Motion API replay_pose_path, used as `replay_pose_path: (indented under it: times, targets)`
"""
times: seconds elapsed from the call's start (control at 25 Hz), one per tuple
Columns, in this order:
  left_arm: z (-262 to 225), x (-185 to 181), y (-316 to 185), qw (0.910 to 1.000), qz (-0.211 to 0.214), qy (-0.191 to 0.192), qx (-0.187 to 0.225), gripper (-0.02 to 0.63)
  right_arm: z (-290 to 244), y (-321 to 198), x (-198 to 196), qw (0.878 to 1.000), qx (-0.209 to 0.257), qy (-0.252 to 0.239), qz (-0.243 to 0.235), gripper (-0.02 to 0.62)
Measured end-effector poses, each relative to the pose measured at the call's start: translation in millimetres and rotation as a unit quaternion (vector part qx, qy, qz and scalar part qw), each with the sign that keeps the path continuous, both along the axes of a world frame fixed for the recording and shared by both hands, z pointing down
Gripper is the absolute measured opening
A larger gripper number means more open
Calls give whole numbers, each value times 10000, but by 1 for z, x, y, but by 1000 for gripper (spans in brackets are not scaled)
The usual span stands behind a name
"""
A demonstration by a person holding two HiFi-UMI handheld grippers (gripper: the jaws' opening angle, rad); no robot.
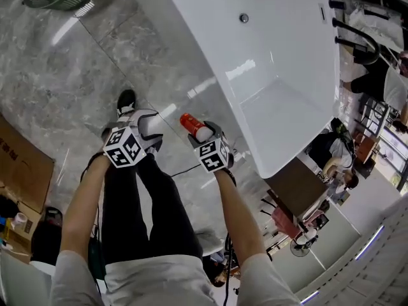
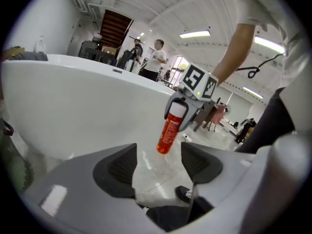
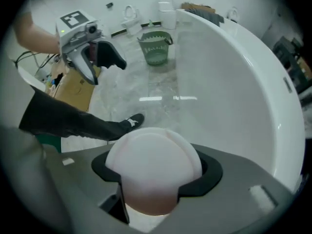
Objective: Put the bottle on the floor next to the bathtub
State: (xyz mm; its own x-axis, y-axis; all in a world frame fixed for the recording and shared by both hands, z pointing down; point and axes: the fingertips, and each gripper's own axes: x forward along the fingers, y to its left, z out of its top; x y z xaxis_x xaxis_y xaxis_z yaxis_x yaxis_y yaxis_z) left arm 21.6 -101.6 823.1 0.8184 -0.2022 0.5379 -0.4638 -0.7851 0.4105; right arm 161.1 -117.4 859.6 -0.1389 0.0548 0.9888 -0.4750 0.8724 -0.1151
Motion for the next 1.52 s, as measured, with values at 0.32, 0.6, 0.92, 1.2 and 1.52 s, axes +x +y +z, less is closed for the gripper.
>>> replay_pose_path:
  times: [0.32,0.6,0.92,1.2,1.52]
  targets:
    - [-8,-14,-29,9885,-1485,198,-217,334,37,-39,20,9699,97,70,2431,290]
    - [-11,-5,-32,9665,-2533,366,-167,334,80,-46,16,9793,14,23,2022,290]
    - [22,-25,-22,9128,-4033,431,-483,327,138,-66,9,9920,-45,215,1246,290]
    - [58,-51,-18,8719,-4843,503,-523,324,192,-91,-11,9954,199,107,931,290]
    - [69,-97,-24,8510,-5249,121,130,319,251,-101,-42,9979,369,68,532,290]
